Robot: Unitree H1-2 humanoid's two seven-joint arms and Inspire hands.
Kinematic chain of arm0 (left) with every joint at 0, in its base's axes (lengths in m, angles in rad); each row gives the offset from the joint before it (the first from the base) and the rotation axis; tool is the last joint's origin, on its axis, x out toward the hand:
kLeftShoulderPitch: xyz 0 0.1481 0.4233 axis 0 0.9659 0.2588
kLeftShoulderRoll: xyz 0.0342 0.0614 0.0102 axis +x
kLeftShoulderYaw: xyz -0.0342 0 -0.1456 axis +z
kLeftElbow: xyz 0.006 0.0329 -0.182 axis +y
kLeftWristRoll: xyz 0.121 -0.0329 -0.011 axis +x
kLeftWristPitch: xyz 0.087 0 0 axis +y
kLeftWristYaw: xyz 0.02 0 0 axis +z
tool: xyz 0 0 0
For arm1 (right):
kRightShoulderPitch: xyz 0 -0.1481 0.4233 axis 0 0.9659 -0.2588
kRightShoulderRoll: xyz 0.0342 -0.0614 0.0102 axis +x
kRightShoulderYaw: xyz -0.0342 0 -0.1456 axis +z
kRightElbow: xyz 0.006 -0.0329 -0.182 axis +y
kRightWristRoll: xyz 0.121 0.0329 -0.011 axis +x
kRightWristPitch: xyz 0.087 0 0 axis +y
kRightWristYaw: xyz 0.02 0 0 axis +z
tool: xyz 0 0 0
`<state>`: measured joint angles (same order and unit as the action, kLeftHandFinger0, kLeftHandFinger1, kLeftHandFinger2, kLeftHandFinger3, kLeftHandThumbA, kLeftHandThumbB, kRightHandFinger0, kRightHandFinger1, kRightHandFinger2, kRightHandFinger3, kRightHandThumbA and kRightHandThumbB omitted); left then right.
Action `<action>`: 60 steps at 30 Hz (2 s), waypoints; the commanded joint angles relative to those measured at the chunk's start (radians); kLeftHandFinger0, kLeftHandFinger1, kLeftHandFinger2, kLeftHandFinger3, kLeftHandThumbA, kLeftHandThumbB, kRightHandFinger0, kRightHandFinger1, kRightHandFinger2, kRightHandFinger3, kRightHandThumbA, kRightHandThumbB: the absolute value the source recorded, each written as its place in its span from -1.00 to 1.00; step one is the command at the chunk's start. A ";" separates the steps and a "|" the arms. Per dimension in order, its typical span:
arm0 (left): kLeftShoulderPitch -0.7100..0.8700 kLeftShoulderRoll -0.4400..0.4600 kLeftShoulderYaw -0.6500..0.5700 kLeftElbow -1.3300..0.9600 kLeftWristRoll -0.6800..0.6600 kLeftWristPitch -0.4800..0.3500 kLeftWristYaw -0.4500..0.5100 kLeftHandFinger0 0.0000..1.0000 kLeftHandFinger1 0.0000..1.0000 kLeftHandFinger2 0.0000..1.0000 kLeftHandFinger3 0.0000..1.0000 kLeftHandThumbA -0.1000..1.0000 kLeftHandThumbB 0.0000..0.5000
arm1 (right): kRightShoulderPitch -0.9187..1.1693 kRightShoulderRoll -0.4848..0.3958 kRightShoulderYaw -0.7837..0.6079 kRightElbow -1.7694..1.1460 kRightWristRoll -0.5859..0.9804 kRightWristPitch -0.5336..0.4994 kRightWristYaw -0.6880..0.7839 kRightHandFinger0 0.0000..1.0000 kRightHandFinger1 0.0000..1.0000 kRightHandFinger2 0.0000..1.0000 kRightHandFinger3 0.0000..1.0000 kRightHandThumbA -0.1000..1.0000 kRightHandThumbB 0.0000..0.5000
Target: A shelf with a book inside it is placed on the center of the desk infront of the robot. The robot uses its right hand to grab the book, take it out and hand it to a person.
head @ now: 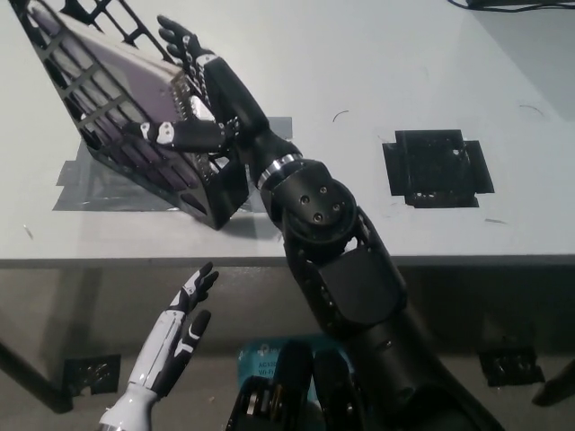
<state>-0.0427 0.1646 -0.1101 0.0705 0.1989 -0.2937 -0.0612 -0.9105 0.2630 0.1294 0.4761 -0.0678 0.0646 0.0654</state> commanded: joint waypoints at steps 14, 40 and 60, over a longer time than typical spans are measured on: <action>-0.013 0.018 -0.001 -0.021 -0.018 -0.018 -0.030 1.00 1.00 1.00 1.00 1.00 0.25 | -0.029 0.006 -0.020 -0.178 0.010 0.014 -0.027 1.00 1.00 1.00 1.00 0.82 0.23; -0.027 0.018 -0.006 -0.027 -0.020 -0.001 -0.054 1.00 1.00 1.00 1.00 1.00 0.20 | 0.008 0.023 0.006 0.043 0.010 -0.056 -0.013 1.00 1.00 1.00 1.00 0.84 0.08; -0.045 0.019 -0.006 -0.025 -0.016 -0.002 -0.065 1.00 1.00 1.00 1.00 1.00 0.21 | 0.012 0.030 0.009 0.027 0.026 -0.029 -0.003 1.00 1.00 1.00 1.00 0.78 -0.01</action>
<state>-0.0697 0.1708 -0.1122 0.0725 0.1977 -0.2946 -0.1117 -0.8741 0.2640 0.1354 0.5215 -0.0610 0.0432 0.0522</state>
